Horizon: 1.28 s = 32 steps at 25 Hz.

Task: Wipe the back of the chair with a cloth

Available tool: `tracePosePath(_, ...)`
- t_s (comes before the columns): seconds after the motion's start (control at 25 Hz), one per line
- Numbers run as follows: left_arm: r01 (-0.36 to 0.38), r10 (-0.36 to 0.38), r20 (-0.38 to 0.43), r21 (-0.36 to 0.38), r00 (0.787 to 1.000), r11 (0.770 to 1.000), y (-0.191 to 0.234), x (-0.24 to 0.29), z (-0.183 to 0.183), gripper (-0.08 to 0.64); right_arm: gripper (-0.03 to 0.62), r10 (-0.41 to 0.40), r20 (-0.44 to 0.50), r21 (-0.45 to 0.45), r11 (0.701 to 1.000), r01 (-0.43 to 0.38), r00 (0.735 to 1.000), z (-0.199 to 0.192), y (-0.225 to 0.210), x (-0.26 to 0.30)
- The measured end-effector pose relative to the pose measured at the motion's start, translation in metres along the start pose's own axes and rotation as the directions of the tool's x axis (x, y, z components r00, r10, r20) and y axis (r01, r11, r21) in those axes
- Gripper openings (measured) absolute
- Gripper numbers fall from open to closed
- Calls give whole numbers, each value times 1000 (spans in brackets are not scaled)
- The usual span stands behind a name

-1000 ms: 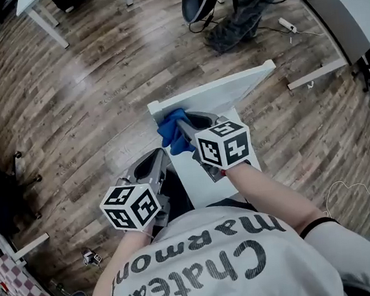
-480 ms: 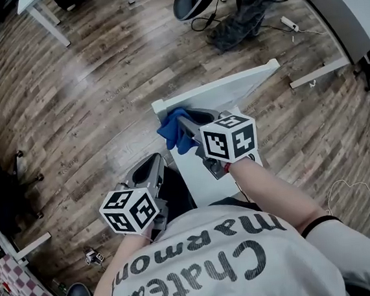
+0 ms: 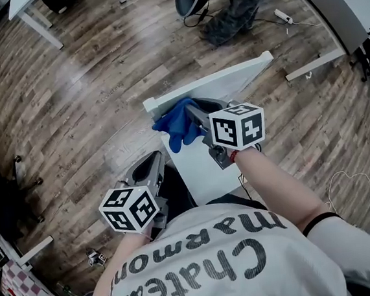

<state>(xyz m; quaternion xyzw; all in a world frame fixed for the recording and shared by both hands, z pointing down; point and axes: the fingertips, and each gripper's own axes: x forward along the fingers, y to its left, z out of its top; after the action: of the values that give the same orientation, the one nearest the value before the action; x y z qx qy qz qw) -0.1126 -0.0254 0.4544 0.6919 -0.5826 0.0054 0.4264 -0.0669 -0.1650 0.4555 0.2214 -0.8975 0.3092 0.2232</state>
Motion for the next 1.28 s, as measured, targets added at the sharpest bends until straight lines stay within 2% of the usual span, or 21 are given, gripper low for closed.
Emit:
tracePosePath(0.32,-5,5,-8,-2,1000,1000,0,-1,0,6,79,-70,22,57,996,69,997,4,-33,-15)
tracePosePath(0.68,-3,3,-19,-4,1000,1000,2,-1,-4,6,78,-143,44,72,988,139,989,7,-65,-29)
tracePosePath(1.28,-10,10,-30,-3,999,1000,3,1,-4,6,78,-292,85,94,954,285,953,20,-131,-65)
